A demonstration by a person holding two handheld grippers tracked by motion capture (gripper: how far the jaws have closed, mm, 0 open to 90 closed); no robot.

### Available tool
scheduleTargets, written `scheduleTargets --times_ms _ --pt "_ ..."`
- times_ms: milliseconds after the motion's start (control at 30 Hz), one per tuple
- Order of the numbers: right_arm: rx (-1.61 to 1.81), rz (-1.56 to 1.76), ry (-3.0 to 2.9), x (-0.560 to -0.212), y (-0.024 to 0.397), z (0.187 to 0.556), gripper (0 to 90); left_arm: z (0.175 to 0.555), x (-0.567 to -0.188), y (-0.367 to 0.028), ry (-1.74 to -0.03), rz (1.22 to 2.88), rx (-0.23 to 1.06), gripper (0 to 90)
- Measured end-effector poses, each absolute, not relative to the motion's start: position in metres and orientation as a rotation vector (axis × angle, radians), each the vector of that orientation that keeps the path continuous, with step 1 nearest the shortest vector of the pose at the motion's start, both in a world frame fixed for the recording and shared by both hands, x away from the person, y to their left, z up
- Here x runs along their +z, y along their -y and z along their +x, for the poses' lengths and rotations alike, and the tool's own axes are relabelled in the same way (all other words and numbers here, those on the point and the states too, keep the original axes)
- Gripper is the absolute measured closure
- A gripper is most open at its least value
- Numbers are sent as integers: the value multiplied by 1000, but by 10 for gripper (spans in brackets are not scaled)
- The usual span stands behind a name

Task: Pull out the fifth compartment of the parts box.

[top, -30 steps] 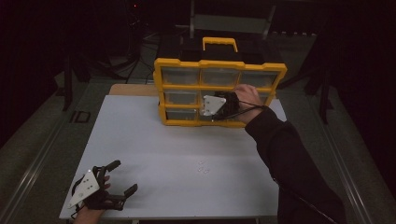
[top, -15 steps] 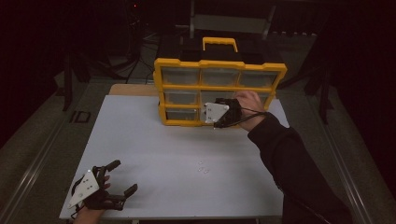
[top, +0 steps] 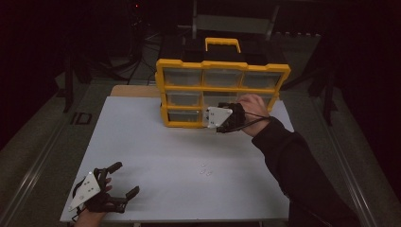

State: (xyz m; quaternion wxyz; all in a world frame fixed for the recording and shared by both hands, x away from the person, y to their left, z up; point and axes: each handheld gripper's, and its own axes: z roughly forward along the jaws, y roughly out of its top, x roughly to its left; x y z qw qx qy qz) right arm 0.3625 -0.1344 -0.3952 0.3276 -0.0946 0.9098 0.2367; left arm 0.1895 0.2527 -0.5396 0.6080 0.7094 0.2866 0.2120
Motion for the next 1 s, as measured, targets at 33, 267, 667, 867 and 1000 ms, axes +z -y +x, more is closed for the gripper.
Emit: scheduleTargets --times_ms 33,267,667,867,1000 --pt "621 -247 -2385 -395 135 362 753 190 -540 -253 -662 1639 490 0" --pt "622 -256 -2386 -395 135 356 752 190 -540 -252 -661 1641 489 0" --pt "625 -266 -2388 -396 135 351 751 190 -540 -252 -658 1644 490 0" --pt "630 -268 -2405 -400 131 353 749 190 -540 -252 -658 1644 490 0" --pt "630 -269 -2407 -400 131 353 749 189 -539 -252 -656 1645 491 0"
